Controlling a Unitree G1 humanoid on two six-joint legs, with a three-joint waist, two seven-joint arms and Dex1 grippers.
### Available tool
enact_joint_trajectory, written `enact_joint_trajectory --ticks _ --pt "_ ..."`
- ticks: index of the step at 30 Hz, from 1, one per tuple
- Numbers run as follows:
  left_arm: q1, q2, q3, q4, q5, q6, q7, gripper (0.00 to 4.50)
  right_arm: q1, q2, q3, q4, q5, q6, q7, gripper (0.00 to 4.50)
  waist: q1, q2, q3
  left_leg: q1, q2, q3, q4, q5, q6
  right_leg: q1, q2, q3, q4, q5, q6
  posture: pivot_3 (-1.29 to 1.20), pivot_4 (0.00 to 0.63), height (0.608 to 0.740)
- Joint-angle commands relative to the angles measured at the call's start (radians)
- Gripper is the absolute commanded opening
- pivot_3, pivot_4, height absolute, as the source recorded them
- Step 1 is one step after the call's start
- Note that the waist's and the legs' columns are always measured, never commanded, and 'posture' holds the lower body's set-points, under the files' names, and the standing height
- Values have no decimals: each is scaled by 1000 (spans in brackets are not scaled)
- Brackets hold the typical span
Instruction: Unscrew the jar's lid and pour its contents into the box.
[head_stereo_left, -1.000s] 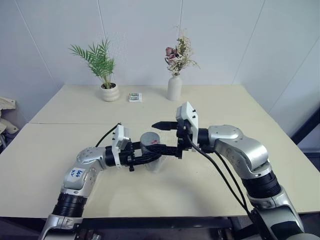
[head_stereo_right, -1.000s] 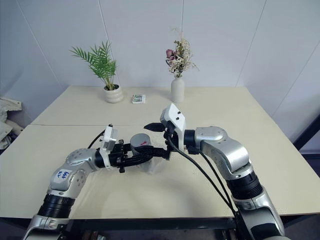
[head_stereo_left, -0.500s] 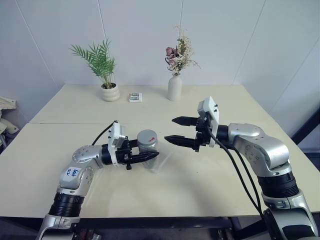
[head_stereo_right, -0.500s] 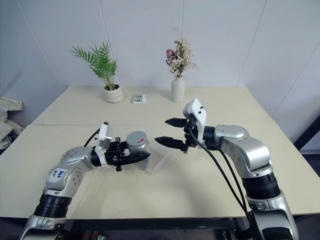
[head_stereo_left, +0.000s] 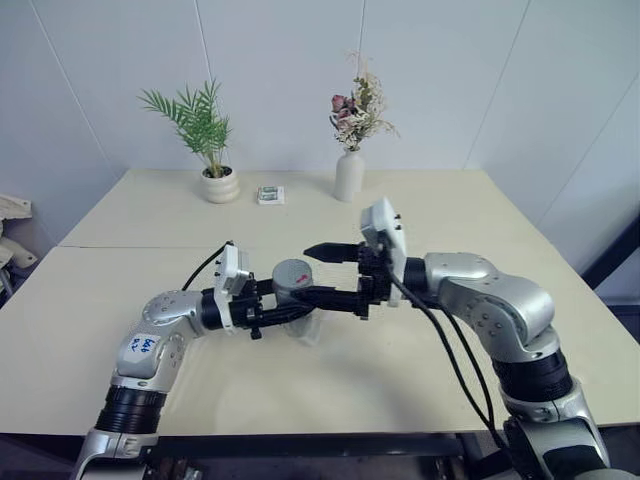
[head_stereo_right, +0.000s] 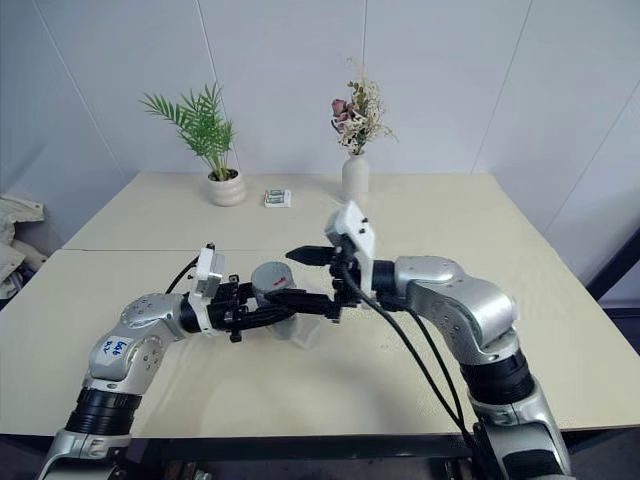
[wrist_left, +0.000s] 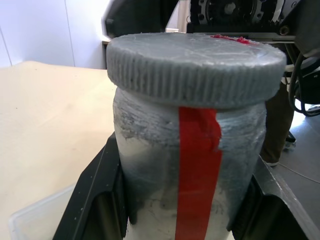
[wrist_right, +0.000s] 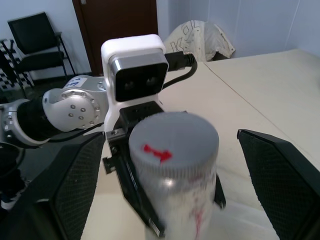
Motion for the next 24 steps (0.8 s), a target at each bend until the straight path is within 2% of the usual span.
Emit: enact_joint_trajectory --ticks 1,12,24 --pt "-17 2 3 -18 -15 1 -3 2007 -28 21 15 2 -29 -23 -20 4457 0 0 0 0 0 0 0 0 0 0 0 0 0 0 0 0 150 740" --pt "2 7 9 -45 -23 22 5 2007 -54 45 7 67 -74 -56 -23 4457 -2 0 0 0 0 0 0 0 0 0 0 0 0 0 0 0 150 740" --pt "31 16 31 -67 -37 24 33 2007 14 -103 -96 120 -80 -78 17 4457 1 0 0 0 0 0 0 0 0 0 0 0 0 0 0 0 150 740"
